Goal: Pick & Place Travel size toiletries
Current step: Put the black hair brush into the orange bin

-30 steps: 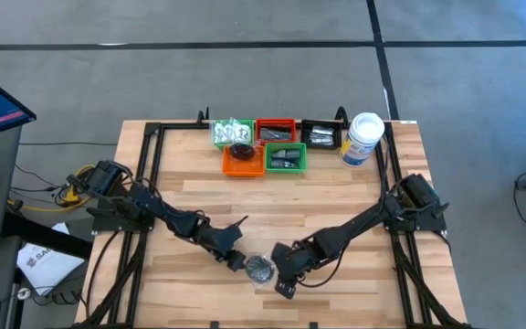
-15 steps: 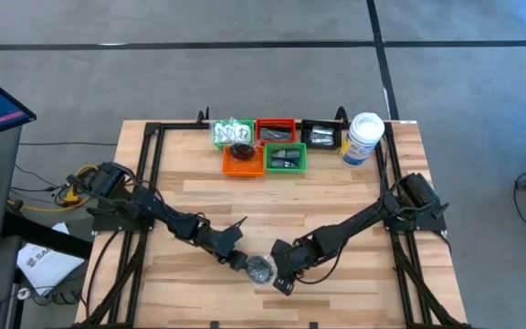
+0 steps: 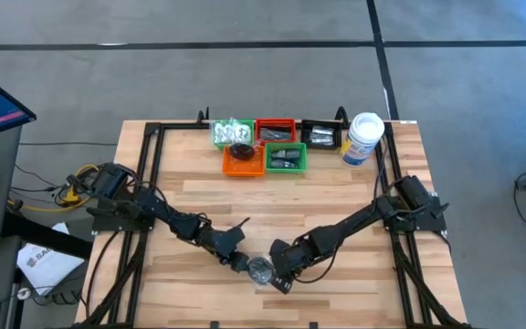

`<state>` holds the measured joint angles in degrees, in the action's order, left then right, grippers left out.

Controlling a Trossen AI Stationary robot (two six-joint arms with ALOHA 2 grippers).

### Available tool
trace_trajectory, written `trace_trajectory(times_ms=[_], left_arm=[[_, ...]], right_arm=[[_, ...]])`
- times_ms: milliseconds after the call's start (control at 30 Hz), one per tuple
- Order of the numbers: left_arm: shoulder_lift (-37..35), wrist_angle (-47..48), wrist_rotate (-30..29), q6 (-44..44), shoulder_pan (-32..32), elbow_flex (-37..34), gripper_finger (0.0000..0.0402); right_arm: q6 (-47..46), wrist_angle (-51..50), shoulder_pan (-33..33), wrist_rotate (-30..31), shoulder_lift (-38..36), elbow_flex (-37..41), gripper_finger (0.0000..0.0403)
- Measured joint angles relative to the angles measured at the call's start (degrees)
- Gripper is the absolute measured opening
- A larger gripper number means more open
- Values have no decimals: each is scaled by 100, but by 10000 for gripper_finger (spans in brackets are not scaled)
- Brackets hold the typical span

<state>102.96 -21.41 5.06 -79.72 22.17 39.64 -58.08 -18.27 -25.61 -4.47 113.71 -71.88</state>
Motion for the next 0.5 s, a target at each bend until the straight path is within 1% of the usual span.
trace_trajectory(times_ms=[100,333,500], left_arm=[[-67,45,62,103,0,-7,186],[-199,120,-51,118,-1,-20,186],[-201,132,112,110,30,-20,186]], right_arm=[[0,-13,22,-4,0,0,118],[11,-56,33,0,0,0,118],[10,-57,25,-1,0,0,118]])
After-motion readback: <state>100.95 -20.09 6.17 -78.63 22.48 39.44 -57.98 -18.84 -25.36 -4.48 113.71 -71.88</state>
